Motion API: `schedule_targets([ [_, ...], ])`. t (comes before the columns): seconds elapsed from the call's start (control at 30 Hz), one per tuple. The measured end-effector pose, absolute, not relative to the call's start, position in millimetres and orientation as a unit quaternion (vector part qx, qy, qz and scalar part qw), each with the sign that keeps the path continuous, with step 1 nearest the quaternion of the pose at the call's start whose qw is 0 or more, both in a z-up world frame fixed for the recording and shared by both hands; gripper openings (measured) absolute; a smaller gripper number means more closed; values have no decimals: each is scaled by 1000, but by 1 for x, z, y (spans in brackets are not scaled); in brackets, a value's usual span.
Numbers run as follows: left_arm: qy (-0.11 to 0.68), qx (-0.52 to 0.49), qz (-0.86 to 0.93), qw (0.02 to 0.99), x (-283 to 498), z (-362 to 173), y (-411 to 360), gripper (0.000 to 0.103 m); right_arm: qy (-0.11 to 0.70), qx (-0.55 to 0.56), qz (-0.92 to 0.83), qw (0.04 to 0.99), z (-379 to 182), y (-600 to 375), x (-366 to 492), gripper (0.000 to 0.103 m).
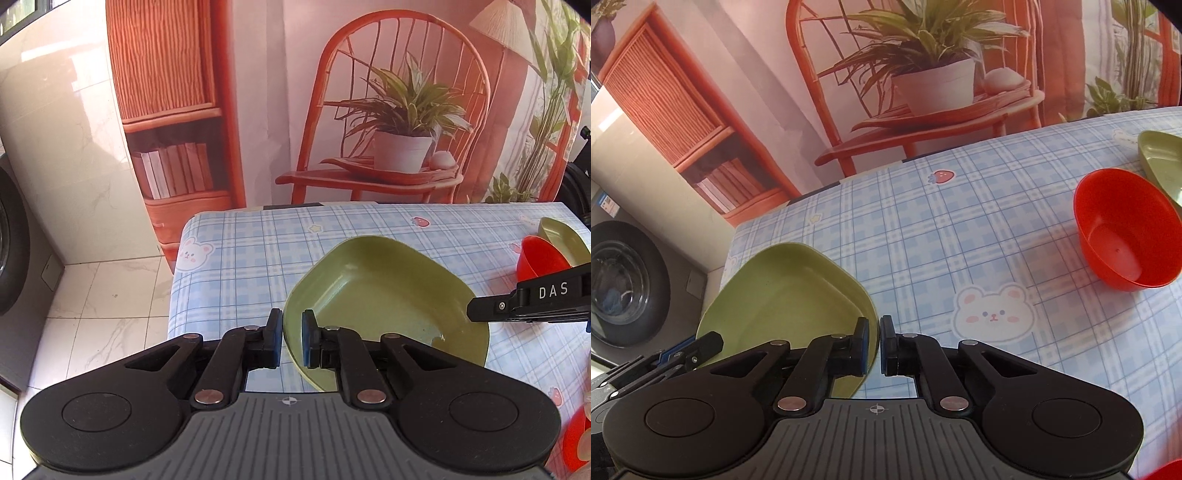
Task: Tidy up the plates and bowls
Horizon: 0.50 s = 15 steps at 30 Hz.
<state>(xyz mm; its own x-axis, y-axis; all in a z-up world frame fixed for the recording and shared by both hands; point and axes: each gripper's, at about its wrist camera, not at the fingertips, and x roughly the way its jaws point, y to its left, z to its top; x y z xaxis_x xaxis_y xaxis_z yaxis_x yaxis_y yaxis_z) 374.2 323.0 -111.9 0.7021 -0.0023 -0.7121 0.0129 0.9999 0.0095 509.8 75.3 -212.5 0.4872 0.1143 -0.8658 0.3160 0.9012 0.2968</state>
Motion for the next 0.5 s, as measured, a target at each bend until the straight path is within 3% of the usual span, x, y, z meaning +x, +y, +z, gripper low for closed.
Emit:
schedule_targets([
  [0.5,340,-6,-37,940,305,-67,257,12,457,238,-66,854,-152,15,415,6],
])
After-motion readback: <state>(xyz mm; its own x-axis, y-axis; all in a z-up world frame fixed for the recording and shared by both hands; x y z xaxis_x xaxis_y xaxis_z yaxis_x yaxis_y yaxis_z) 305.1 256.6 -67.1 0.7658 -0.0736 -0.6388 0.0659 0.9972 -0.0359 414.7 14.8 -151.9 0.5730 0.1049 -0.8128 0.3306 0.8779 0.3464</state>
